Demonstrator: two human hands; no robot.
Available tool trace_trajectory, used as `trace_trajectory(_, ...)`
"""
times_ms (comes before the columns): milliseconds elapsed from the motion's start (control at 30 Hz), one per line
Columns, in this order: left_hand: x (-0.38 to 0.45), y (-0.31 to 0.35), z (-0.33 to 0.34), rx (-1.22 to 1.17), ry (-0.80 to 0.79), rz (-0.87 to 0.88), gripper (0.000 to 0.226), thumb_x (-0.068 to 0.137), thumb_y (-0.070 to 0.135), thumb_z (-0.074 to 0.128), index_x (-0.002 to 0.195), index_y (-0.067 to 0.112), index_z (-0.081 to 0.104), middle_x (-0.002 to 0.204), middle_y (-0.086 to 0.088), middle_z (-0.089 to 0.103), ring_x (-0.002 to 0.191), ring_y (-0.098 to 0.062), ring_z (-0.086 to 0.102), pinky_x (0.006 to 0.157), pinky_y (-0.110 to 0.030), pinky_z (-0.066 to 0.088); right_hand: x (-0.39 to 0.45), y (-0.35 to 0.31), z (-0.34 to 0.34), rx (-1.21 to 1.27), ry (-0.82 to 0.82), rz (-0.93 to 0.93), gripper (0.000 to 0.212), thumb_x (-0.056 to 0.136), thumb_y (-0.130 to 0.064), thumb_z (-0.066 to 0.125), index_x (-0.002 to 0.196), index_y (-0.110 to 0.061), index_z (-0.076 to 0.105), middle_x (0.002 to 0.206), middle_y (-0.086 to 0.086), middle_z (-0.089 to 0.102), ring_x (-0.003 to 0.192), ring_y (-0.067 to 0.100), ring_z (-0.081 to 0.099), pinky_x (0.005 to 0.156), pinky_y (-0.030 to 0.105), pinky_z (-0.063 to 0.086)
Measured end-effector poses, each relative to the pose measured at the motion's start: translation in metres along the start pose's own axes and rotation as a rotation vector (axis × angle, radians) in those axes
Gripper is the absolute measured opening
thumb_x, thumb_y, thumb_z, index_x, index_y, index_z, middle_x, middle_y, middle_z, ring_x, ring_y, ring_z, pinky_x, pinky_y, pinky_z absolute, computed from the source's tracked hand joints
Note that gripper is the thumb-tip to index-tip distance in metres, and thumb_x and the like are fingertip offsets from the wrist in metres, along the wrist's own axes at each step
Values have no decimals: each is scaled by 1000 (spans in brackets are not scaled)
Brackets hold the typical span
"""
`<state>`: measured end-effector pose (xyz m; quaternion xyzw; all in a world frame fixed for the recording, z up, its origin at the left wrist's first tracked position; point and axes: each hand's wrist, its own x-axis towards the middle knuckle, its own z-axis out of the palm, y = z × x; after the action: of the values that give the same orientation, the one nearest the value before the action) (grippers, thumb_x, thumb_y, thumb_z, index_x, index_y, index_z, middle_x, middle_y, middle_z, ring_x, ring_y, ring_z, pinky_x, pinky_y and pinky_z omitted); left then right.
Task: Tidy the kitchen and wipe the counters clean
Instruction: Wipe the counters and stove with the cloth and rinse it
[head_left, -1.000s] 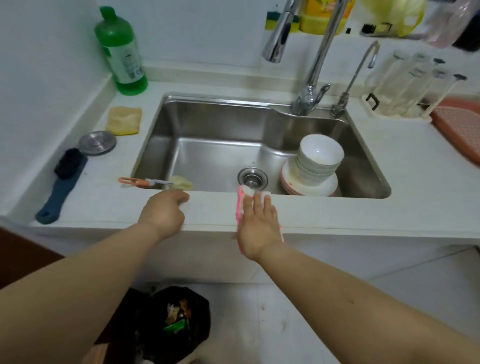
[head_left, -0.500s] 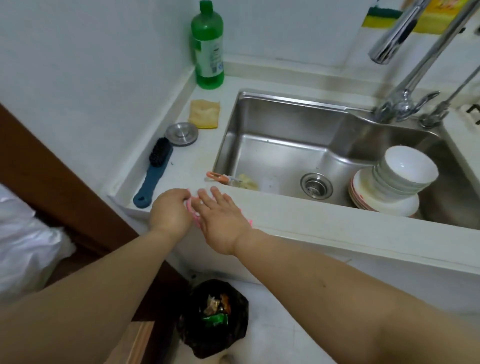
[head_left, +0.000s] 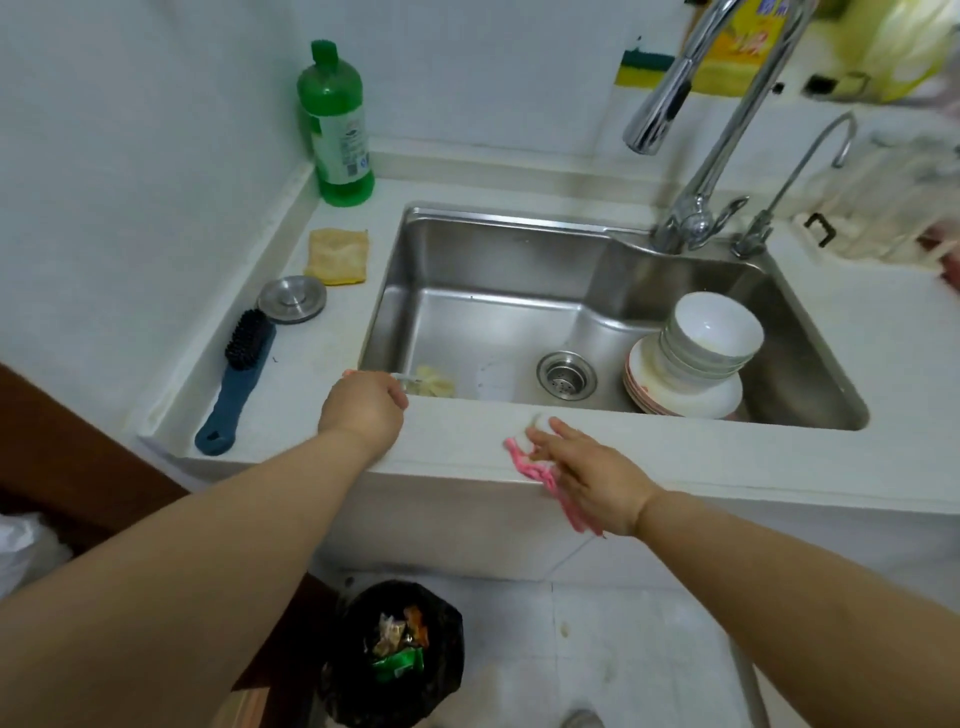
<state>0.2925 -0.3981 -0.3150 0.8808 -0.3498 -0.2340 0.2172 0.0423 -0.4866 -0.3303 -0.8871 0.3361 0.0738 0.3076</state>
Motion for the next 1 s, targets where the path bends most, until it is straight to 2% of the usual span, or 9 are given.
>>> trace_trajectory(200, 1, 71, 23, 56, -85, 176, 27, 85, -1, 51, 87, 18, 70, 108, -5, 68, 104, -25, 59, 93, -27, 44, -27, 59, -25, 73, 155, 257, 45, 100, -19, 36, 145, -23, 39, 157, 3, 24, 144, 23, 24, 116, 29, 20)
trace_trajectory(300, 3, 109, 36, 50, -156, 257, 31, 84, -2, 49, 92, 18, 71, 110, -4, 67, 107, -23, 59, 91, -23, 43, -22, 73, -40, 171, 213, 325, 29, 98, -21, 39, 116, -14, 61, 123, 5, 58, 116, 26, 53, 96, 29, 39)
trace_trajectory(367, 4, 138, 46, 53, -187, 291, 35, 85, -3, 45, 100, 16, 71, 113, -3, 66, 109, -22, 58, 89, -21, 42, -15, 79, -59, 136, 275, 315, 18, 95, -17, 44, 96, -10, 61, 99, 10, 64, 93, 27, 58, 80, 32, 43)
trace_trajectory(433, 10, 167, 59, 19, -229, 296, 36, 86, -3, 45, 106, 14, 70, 115, -4, 66, 110, -21, 58, 91, -23, 43, -6, 85, -85, 188, 359, 286, 17, 97, -16, 46, 98, -14, 62, 99, 11, 66, 89, 25, 56, 73, 29, 40)
trace_trajectory(567, 28, 221, 83, -226, -377, 154, 33, 89, 12, 56, 122, 18, 59, 114, -7, 62, 100, -21, 59, 84, -30, 50, 21, 109, -136, 474, 435, 234, 26, 98, -17, 46, 116, -17, 66, 107, 7, 68, 97, 21, 61, 90, 30, 48)
trace_trajectory(667, 36, 266, 94, -532, -553, -41, 39, 90, 44, 56, 123, 25, 53, 115, -5, 58, 98, -21, 58, 75, -30, 47, 39, 124, -168, 802, 461, 165, 21, 96, -14, 53, 109, -16, 69, 97, 3, 70, 80, 9, 63, 71, 12, 52)
trace_trajectory(733, 43, 290, 99, -692, -626, -89, 35, 92, 50, 51, 112, 23, 61, 97, -1, 64, 84, -16, 64, 72, -26, 49, 54, 133, -184, 917, 455, 106, 17, 91, -9, 60, 102, -15, 71, 96, 6, 71, 84, 14, 64, 80, 22, 53)
trace_trajectory(867, 61, 317, 110, -864, -530, -136, 17, 98, 25, 47, 89, 20, 60, 72, 3, 61, 59, -8, 59, 54, -19, 50, 76, 143, -204, 951, 384, 120, 24, 80, 5, 65, 88, -17, 67, 97, 10, 68, 91, 20, 62, 93, 40, 51)
trace_trajectory(1000, 90, 326, 107, -863, -345, -152, 13, 93, 22, 58, 82, 18, 62, 87, -5, 62, 80, -18, 59, 74, -28, 49, 95, 160, -240, 662, 534, 251, 42, 81, -1, 57, 121, -16, 57, 116, 4, 58, 109, 21, 56, 97, 31, 43)
